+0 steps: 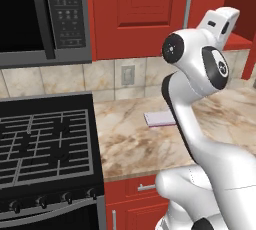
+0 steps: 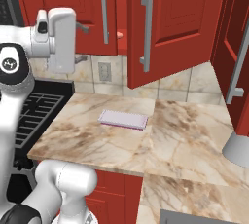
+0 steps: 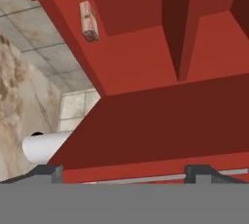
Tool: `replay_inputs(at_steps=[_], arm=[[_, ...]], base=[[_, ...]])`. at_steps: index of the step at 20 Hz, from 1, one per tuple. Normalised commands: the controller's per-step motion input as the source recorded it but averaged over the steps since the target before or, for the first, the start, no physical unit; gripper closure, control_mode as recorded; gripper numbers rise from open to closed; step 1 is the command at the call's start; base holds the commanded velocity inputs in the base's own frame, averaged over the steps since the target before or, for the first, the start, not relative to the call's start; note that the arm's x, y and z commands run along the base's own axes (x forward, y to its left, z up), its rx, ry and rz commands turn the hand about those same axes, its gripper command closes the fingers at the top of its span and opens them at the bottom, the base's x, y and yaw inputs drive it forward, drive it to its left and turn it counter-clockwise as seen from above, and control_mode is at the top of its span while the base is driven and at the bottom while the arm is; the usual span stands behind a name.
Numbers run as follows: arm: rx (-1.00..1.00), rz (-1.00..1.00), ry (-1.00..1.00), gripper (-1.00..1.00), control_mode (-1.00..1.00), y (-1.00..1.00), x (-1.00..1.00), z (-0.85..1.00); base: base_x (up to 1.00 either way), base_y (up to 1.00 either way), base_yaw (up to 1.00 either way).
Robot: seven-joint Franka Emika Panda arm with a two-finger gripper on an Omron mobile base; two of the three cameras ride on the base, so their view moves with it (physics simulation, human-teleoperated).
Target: Pick the bar soap and bar soap from the cabinet and place them on the counter.
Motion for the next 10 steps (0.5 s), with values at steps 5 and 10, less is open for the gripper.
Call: replay_inputs(at_steps=[5,10], arm=[[0.0,0.0,0.0,-1.0,-1.0,-0.14,0.19,-0.03],[0.0,0.0,0.0,-1.0,-1.0,-0.15,0.23,-0.04]], base=[[0.0,0.0,0.0],[0.0,0.0,0.0]])
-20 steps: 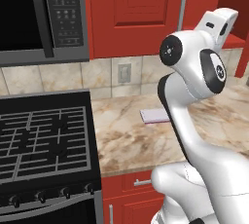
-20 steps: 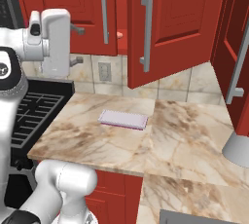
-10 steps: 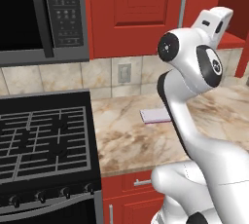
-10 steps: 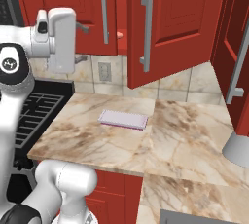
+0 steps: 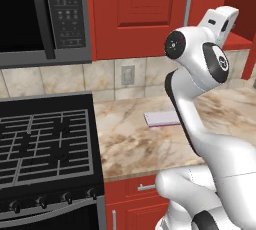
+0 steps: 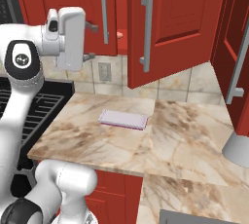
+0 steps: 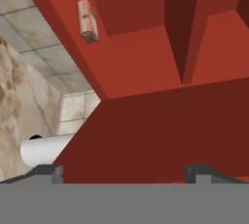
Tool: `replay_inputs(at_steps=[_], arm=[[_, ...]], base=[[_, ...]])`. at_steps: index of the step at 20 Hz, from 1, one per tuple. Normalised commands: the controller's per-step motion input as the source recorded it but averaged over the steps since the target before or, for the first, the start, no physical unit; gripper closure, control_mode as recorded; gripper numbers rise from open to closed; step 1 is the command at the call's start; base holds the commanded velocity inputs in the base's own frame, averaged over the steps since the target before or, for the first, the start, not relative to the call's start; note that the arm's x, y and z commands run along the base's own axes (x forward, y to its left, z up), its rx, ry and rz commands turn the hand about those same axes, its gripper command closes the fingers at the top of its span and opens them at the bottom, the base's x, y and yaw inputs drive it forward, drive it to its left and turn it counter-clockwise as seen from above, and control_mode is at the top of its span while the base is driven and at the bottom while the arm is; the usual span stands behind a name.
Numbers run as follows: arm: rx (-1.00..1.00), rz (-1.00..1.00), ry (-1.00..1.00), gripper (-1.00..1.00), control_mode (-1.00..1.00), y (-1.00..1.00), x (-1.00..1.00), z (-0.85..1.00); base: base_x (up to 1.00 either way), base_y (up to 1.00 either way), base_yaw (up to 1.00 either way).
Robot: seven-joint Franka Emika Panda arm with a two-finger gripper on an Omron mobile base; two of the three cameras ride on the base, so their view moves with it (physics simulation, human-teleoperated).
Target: Pick the bar soap and bar soap from the cabinet and place them on the counter.
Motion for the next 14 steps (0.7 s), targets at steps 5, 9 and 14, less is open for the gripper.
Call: replay_inputs(at_steps=[5,9,14], arm=[[0.0,0.0,0.0,-1.0,-1.0,-0.2,0.2,-0.05],[0.0,0.0,0.0,-1.0,-1.0,-0.22,0.21,-0.06],[0.0,-0.01,0.0,-1.0,-1.0,-0.19,0.21,-0.06]], base=[[0.0,0.0,0.0],[0.0,0.0,0.0],[0.0,0.0,0.0]])
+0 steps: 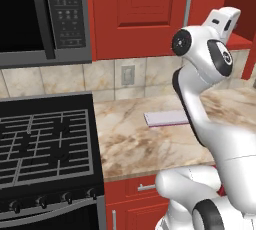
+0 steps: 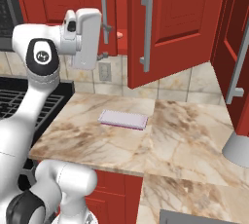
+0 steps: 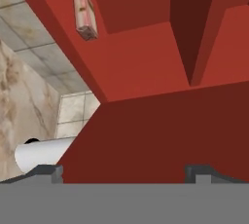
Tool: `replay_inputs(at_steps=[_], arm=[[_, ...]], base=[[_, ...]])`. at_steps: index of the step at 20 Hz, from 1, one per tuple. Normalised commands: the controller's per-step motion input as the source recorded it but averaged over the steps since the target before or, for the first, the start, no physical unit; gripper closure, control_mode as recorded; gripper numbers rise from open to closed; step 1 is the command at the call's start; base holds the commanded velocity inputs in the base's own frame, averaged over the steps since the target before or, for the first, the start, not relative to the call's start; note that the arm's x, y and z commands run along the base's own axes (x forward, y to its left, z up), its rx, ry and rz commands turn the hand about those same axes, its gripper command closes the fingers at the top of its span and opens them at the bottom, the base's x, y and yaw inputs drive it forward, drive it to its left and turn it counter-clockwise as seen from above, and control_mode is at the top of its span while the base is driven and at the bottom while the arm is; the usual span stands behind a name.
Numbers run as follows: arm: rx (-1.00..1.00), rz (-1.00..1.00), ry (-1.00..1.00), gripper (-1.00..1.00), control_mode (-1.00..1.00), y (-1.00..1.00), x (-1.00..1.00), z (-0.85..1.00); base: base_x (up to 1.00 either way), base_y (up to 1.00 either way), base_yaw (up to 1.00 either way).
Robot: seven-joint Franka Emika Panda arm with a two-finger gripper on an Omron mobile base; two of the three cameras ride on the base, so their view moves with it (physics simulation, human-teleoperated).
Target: Pick the bar soap and bar soap from the cabinet and place them on the counter.
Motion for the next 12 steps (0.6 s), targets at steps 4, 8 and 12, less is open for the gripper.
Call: replay_inputs(at_steps=[4,8,12], arm=[[0.0,-0.02,0.0,-1.0,-1.0,-0.18,0.2,-0.06],[0.0,-0.03,0.0,-1.0,-1.0,-0.16,0.19,-0.06],[0.0,-0.07,0.0,-1.0,-1.0,-0.14,0.14,-0.03]], base=[[0.0,0.0,0.0],[0.0,0.0,0.0],[0.0,0.0,0.0]])
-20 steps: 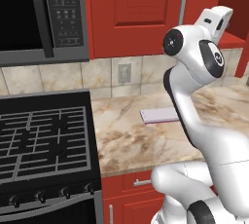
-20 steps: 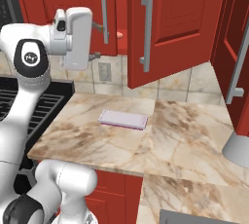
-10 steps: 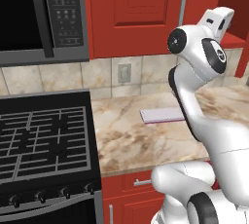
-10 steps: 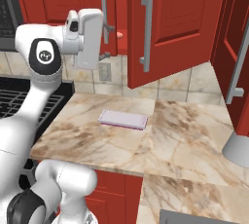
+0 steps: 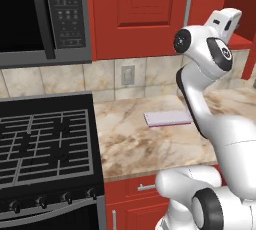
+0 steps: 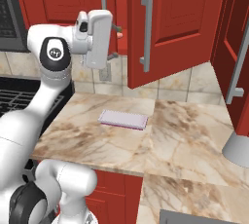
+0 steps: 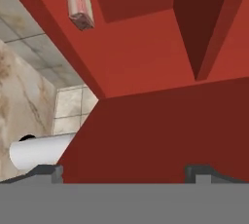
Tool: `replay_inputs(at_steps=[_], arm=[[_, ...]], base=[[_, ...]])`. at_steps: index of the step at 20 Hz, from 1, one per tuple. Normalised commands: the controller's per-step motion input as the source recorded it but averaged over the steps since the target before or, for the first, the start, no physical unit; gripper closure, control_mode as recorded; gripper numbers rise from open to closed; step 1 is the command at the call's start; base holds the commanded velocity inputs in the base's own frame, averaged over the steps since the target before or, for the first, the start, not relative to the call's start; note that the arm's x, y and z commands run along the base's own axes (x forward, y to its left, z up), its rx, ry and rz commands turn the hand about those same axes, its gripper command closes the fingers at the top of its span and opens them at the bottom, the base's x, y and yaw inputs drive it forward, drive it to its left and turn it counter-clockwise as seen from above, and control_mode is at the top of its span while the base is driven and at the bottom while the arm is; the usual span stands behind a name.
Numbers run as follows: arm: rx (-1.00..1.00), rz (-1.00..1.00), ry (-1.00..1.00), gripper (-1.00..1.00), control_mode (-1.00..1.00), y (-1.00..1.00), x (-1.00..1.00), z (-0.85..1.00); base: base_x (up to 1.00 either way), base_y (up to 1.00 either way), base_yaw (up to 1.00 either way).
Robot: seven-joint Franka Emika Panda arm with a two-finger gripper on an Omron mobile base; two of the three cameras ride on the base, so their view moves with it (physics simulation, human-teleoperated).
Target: Pick the bar soap and bar soap from the cabinet and place them on the counter.
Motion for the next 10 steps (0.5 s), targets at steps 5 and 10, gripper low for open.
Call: replay_inputs(at_steps=[5,10], arm=[[0.0,-0.09,0.0,-1.0,-1.0,-0.1,0.07,0.0],[0.0,-0.08,0.0,-1.0,-1.0,-0.1,0.08,0.0]], base=[[0.0,0.0,0.0],[0.0,0.0,0.0]])
